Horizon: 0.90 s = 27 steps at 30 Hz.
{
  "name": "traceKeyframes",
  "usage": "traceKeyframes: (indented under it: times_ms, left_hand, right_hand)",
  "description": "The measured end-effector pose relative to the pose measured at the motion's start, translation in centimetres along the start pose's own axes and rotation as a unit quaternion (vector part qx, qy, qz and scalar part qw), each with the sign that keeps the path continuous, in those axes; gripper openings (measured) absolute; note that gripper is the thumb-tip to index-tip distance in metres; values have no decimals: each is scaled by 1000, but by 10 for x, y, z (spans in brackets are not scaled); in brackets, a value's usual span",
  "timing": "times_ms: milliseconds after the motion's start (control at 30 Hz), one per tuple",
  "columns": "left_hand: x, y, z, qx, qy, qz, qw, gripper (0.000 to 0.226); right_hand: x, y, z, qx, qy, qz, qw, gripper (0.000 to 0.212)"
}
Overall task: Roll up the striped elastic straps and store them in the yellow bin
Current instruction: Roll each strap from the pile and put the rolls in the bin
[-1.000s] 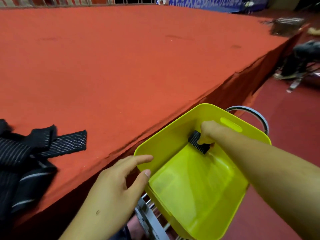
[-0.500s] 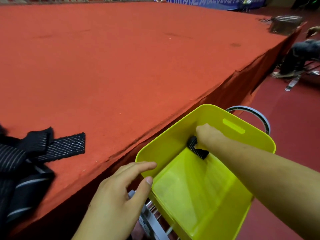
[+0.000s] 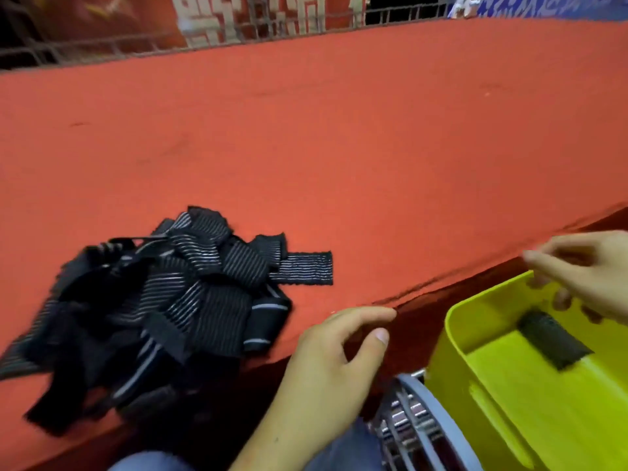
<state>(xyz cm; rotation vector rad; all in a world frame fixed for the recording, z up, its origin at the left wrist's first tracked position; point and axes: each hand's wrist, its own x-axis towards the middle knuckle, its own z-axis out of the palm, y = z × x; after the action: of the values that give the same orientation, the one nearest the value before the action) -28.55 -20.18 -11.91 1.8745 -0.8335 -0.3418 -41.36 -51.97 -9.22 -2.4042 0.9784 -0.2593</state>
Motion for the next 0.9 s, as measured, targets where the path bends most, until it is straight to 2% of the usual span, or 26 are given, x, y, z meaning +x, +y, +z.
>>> traceKeyframes:
  times_ms: [67, 167, 300, 467, 500, 567, 700, 733, 833, 900]
  left_hand:
    - [-12, -11, -23, -9, 33, -23, 999, 24]
    - [-30, -24, -53, -6, 73, -44, 996, 25]
    - [-55, -50, -97, 3, 141, -73, 987, 24]
    - [-81, -84, -137, -6, 234, -98, 967, 30]
    - [-84, -90, -142, -12, 238, -104, 966, 33]
    - [-87, -99, -148, -21, 222, -121, 967, 37]
    - [-89, -106, -149, -35, 191, -139, 971, 42]
    - [-90, -106, -149, -34, 190, -137, 972, 43]
    - [-89, -109, -148, -29, 180, -136, 974, 44]
    - [-88, -110, -146, -25, 172, -138, 975, 45]
  right_hand:
    - [3, -9, 20, 45, 29, -47, 997, 61]
    - [-30, -98, 32, 153, -90, -118, 977, 29]
    - [-59, -182, 72, 214, -173, -173, 946, 24]
    - [-74, -223, 167, 194, -214, -213, 934, 5]
    - [-77, -226, 185, 189, -219, -213, 933, 6]
    - [-82, -233, 219, 183, -222, -199, 937, 24]
    - [-96, -243, 265, 151, -184, -229, 944, 54]
    - [-99, -245, 272, 150, -167, -233, 946, 52]
    - [-95, -242, 281, 165, -101, -226, 955, 27]
    - [-90, -238, 280, 164, -67, -224, 958, 20]
